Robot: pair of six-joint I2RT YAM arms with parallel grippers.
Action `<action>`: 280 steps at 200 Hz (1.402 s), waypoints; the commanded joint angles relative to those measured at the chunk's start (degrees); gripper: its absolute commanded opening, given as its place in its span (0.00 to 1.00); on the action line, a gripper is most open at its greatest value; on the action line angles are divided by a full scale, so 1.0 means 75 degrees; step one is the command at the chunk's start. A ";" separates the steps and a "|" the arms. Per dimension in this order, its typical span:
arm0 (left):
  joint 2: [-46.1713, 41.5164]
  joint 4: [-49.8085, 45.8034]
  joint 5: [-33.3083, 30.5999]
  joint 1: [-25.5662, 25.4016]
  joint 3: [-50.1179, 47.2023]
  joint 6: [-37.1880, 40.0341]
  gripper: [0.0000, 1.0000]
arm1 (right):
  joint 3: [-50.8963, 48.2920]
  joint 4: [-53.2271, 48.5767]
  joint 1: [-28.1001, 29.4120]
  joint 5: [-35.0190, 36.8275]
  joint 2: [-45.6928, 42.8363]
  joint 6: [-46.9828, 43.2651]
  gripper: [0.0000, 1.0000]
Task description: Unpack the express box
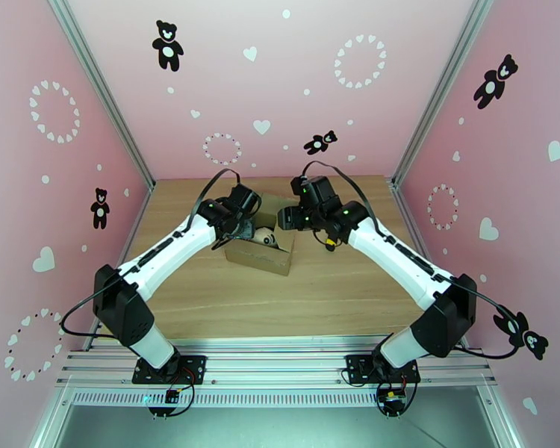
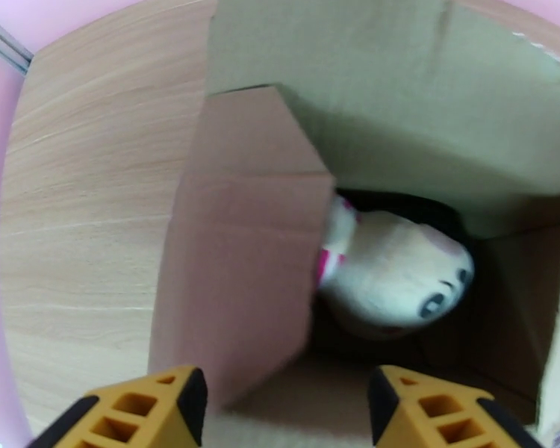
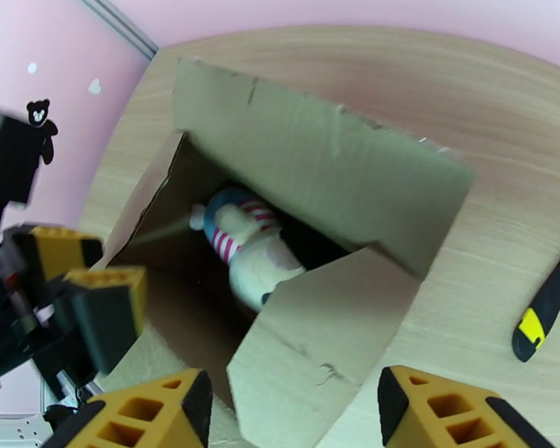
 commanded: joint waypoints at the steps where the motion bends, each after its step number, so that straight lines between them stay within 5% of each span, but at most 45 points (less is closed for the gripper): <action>1: 0.0021 -0.0058 -0.0516 0.0147 0.0123 0.0081 0.62 | -0.0113 -0.0193 0.0407 0.0747 -0.0225 0.0095 0.63; 156: -0.0127 0.0211 -0.0276 0.0395 -0.0342 -0.0343 0.58 | 0.0054 -0.0519 0.1901 0.2544 0.0751 0.0338 0.72; 280: -0.0019 0.0102 -0.0774 0.0399 -0.0394 -0.0421 0.57 | 0.0038 -0.1195 0.2033 0.3777 0.1027 0.0639 0.72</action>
